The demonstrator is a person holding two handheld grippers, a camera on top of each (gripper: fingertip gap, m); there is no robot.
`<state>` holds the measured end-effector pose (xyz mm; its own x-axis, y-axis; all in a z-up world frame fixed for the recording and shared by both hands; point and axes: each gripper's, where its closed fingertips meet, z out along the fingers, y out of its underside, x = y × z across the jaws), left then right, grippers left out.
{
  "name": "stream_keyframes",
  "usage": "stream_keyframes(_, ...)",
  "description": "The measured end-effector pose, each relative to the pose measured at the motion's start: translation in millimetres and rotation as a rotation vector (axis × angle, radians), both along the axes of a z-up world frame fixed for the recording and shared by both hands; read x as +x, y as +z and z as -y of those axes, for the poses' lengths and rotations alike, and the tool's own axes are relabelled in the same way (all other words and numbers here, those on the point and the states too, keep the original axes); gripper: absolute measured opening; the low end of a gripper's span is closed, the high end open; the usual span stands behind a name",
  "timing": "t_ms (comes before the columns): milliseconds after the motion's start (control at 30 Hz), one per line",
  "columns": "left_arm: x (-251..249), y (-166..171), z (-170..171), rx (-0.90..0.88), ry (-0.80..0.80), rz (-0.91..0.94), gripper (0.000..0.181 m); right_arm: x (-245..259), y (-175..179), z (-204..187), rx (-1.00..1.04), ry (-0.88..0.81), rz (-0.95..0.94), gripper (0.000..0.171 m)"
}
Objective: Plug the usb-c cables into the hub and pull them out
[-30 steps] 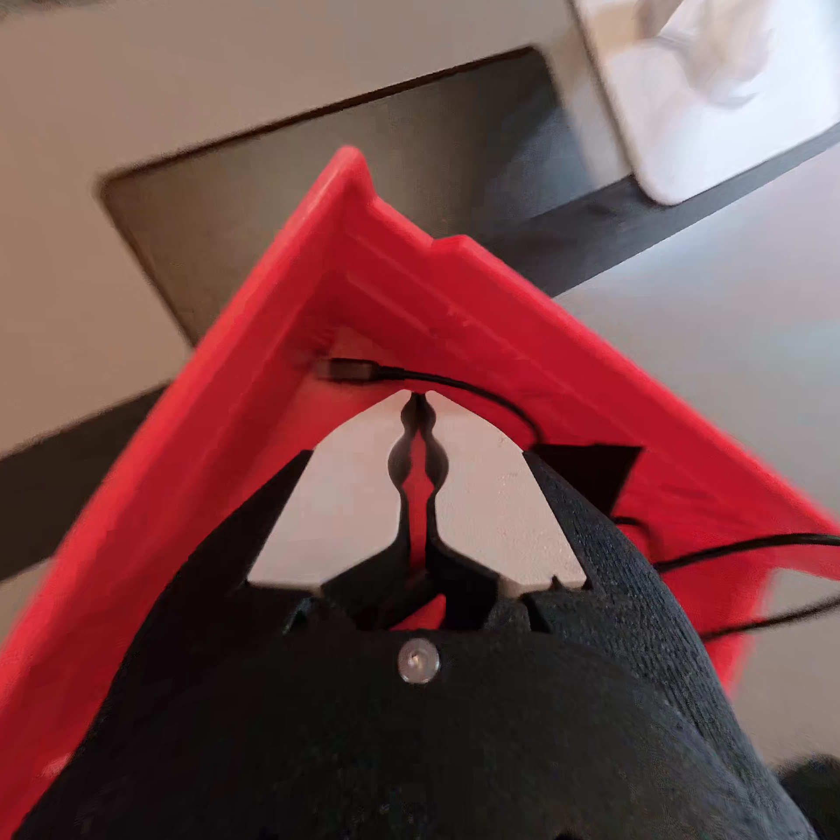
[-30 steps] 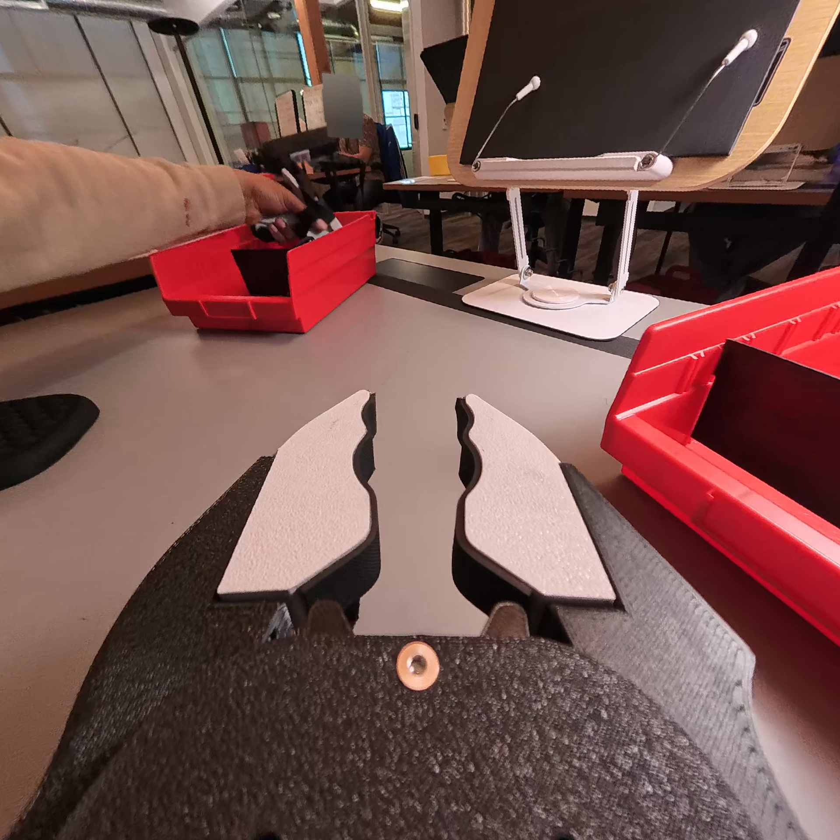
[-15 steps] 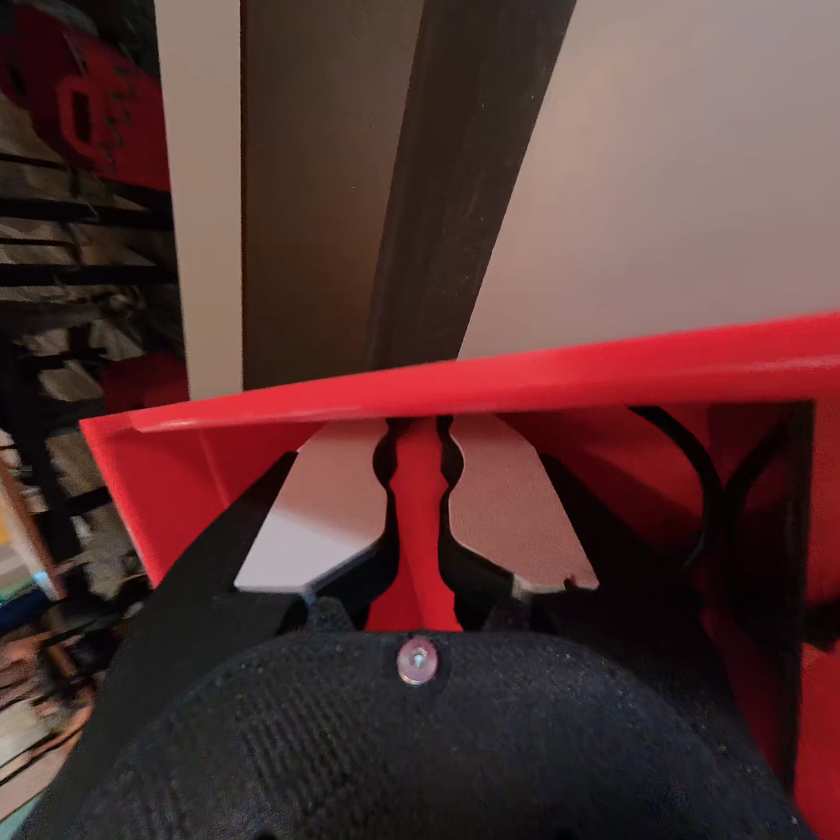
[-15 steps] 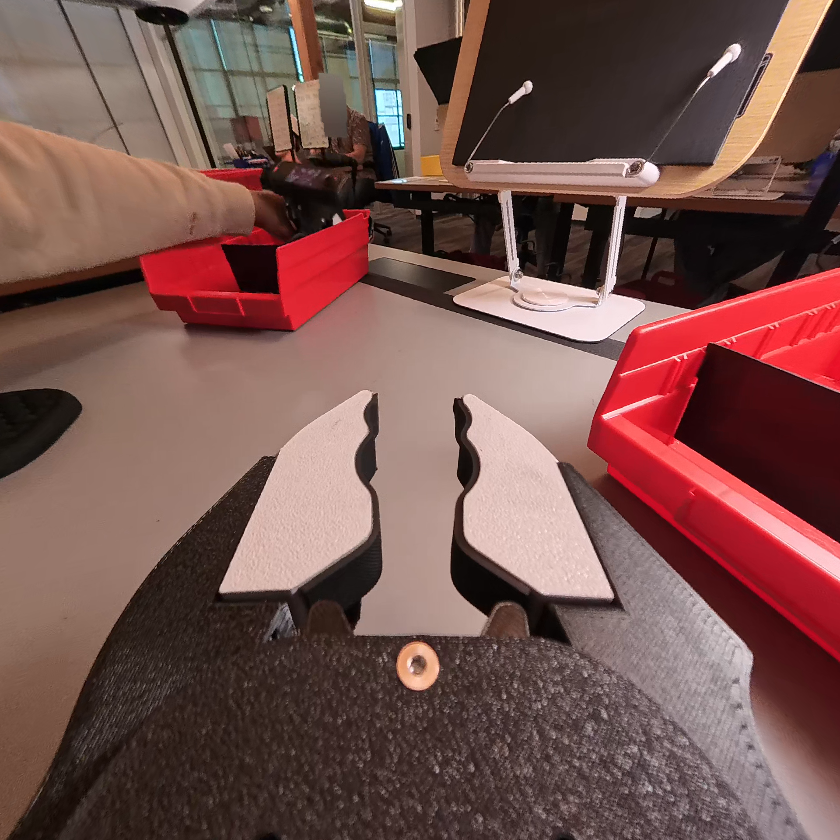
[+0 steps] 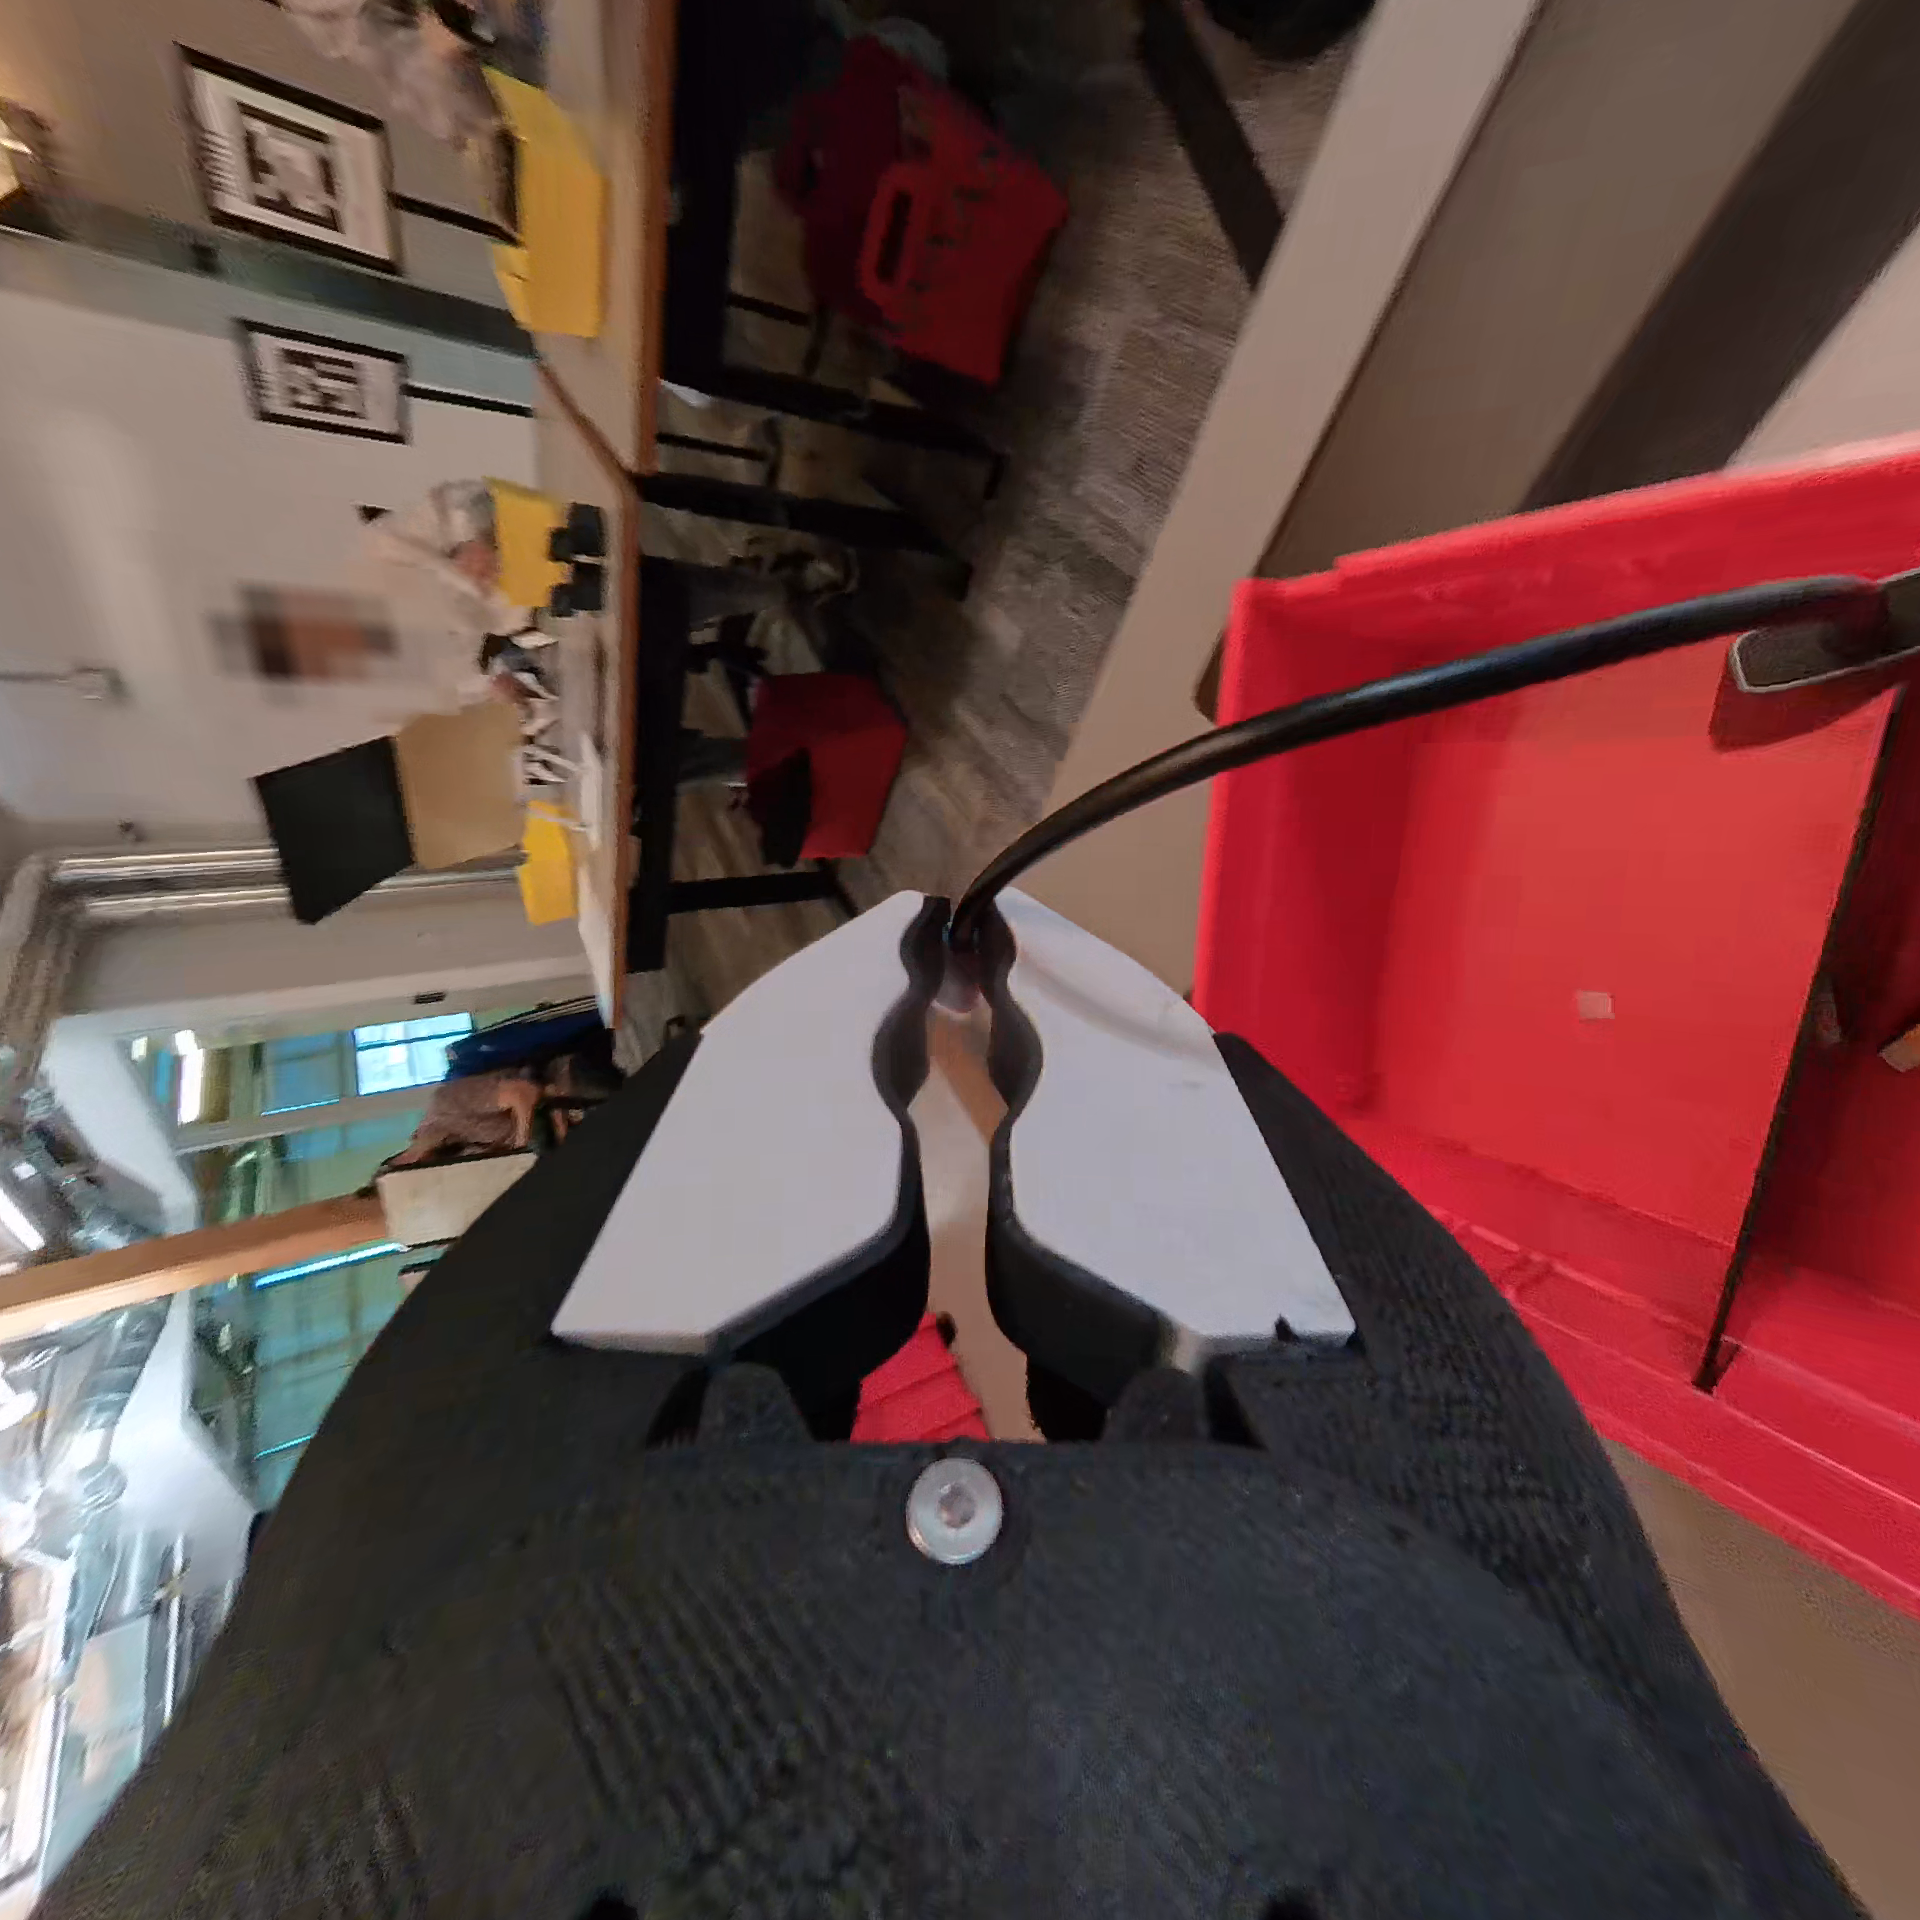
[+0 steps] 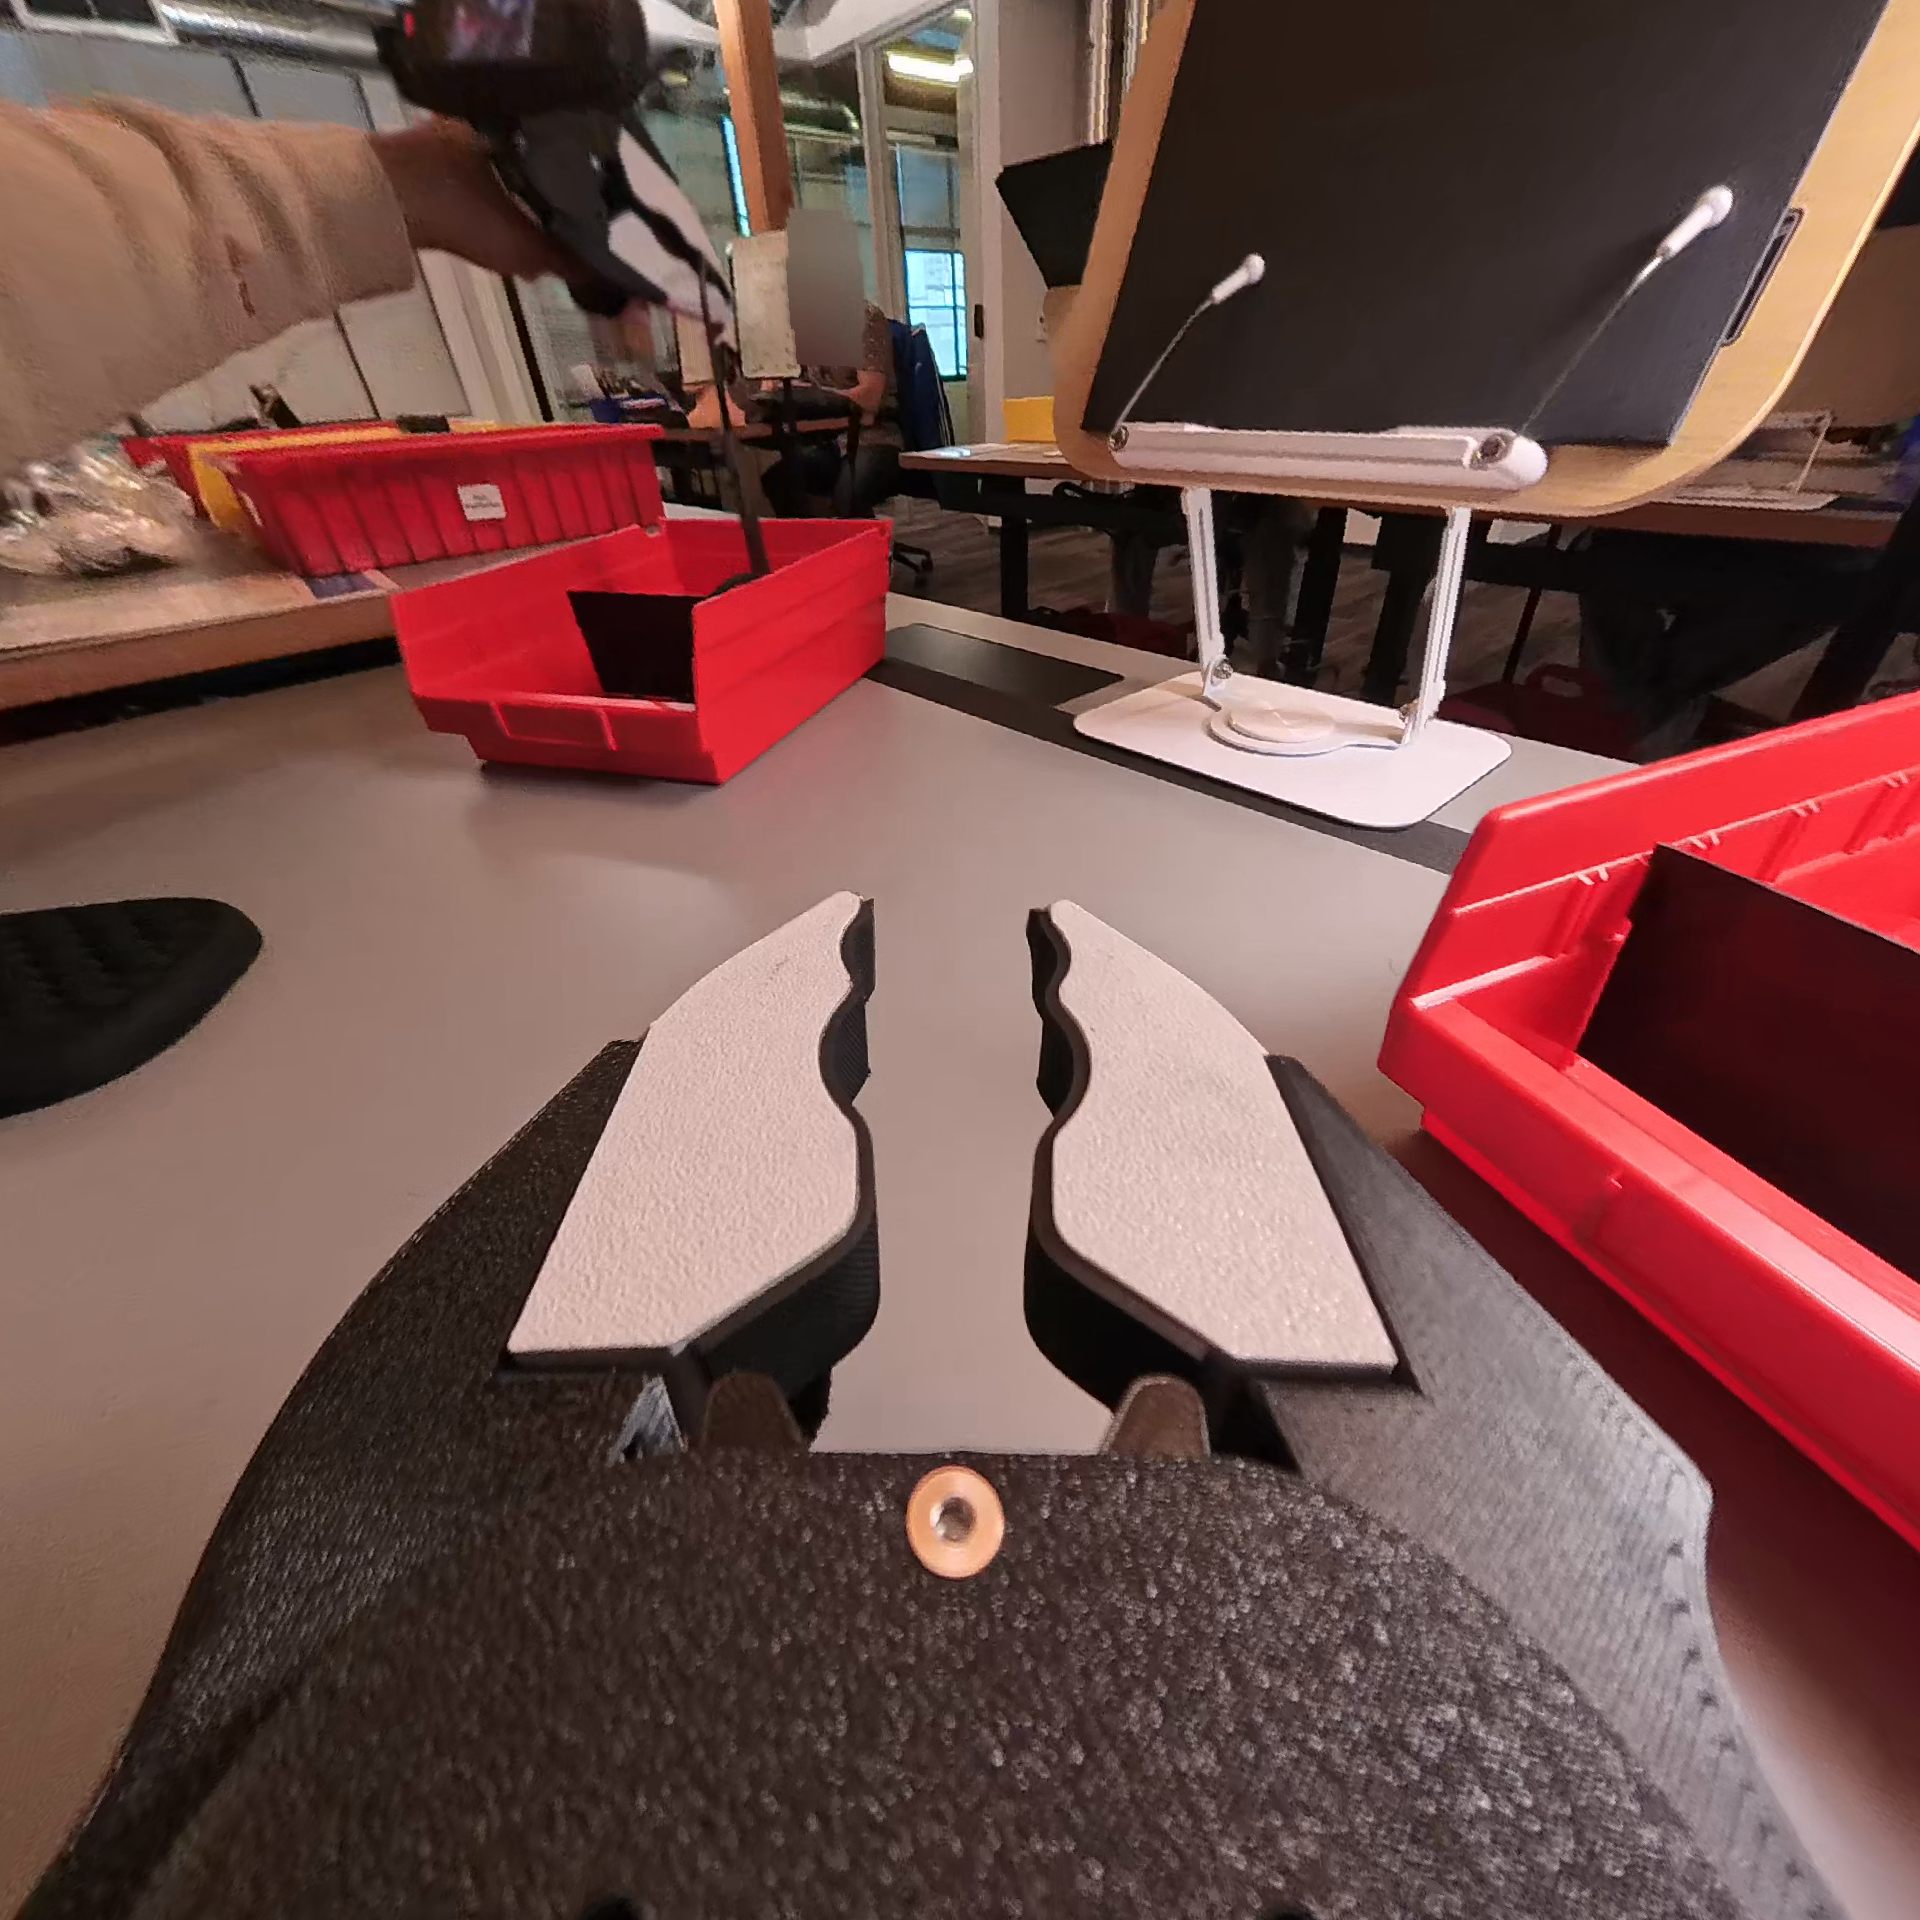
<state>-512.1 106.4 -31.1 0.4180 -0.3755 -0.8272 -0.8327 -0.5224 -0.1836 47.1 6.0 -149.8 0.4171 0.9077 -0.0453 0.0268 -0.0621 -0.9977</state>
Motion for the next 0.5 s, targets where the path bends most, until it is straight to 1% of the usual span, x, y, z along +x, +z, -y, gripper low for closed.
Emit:
stream_keyframes(100, 25, 46, 8, 0.07, 0.017, -0.002, 0.007, -2, 6, 7, 0.023, 0.014, -0.008, 0.029)
stream_keyframes(233, 87, 88, 13, 0.138, -0.062, 0.026, 0.007, -3, 14, 17, 0.081, 0.025, -0.01, 0.03)
stream_keyframes(333, 148, 105, 17, 0.166, -0.165, 0.105, 0.007, -2, 17, 22, 0.128, 0.037, 0.0, 0.028)
stream_keyframes(400, 189, 109, 20, 0.171, -0.231, 0.179, 0.007, -4, 17, 27, 0.136, 0.055, 0.015, 0.029)
stream_keyframes(500, 249, 108, 22, 0.185, -0.32, 0.317, 0.007, -12, 15, 34, 0.112, 0.085, 0.038, 0.039)
